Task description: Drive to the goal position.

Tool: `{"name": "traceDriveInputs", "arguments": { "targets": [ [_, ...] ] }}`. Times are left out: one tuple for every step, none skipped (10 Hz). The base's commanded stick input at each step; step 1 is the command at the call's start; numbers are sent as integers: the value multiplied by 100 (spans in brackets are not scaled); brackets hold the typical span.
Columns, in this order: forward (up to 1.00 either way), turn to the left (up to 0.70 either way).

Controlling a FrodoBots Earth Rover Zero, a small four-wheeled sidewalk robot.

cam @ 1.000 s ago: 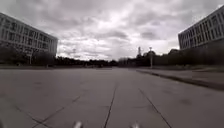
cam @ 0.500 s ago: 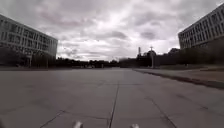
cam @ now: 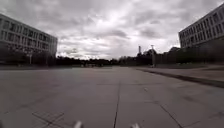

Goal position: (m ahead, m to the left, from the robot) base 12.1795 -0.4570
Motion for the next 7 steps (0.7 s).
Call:
{"name": "traceDriveInputs", "arguments": {
  "targets": [
    [70, 0],
    [70, 0],
    [70, 0],
    [70, 0],
    [70, 0],
    [70, 0],
    [70, 0]
  ]
}}
